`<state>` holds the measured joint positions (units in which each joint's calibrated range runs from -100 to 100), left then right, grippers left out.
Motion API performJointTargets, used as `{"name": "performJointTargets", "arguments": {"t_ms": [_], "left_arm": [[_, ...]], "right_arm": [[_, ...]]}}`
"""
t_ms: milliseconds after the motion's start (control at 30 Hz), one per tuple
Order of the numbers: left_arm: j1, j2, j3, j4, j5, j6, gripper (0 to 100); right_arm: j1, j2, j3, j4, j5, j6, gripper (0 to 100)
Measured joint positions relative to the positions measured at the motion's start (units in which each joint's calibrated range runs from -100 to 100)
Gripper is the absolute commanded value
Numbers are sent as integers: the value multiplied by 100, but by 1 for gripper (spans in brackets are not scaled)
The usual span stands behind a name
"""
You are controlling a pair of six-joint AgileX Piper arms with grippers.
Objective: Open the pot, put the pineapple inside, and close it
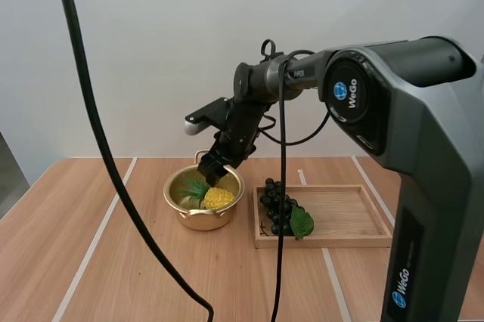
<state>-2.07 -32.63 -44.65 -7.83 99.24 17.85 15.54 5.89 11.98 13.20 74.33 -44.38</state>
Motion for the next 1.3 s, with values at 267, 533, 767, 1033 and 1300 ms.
{"name": "performJointTargets", "arguments": {"t_ms": [267, 533, 767, 1033, 1300], "left_arm": [[0, 0, 0, 0, 12, 0, 0], [0, 0, 0, 12, 57, 0, 0], [0, 0, 0, 12, 57, 0, 0], [0, 37, 0, -21, 64, -91, 0], [0, 331, 0, -222, 76, -209, 0]], "right_arm": [[0, -704, -211, 0, 252, 128, 100], [0, -1456, -211, -310, 328, 449, 100], [-125, -2396, -211, -1422, 156, 1381, 100], [-844, -3403, -222, -1906, -342, 2227, 100], [-1476, -4043, -222, -1964, -543, 2516, 40]]}}
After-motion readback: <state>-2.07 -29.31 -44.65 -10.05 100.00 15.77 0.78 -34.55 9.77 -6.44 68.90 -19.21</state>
